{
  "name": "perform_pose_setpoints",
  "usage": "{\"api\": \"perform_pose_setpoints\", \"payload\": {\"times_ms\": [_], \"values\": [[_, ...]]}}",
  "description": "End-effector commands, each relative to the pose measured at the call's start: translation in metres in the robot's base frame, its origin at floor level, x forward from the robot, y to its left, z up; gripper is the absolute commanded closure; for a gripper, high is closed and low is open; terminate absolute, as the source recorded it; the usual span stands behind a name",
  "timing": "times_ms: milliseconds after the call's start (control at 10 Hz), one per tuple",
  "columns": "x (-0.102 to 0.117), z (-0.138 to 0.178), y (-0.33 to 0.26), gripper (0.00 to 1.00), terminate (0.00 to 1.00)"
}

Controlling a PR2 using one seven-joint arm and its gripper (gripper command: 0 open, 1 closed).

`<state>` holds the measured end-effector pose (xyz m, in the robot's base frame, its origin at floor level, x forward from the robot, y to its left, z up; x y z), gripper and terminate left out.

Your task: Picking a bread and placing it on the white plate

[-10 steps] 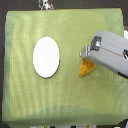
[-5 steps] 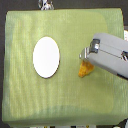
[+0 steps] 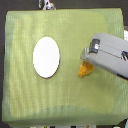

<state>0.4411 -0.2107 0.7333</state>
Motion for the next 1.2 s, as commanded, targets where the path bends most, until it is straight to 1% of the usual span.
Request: {"api": "perform_pose_setpoints", "payload": {"times_ms": [0, 500, 700, 900, 1100], "values": [[0.003, 0.008, 0.0, 1.0, 0.0], [0.003, 0.009, -0.002, 1.0, 0.0], [0.003, 0.014, -0.003, 1.0, 0.0], [0.005, 0.039, 0.007, 1.0, 0.0], [0.001, 0.059, 0.014, 1.0, 0.0]]}}
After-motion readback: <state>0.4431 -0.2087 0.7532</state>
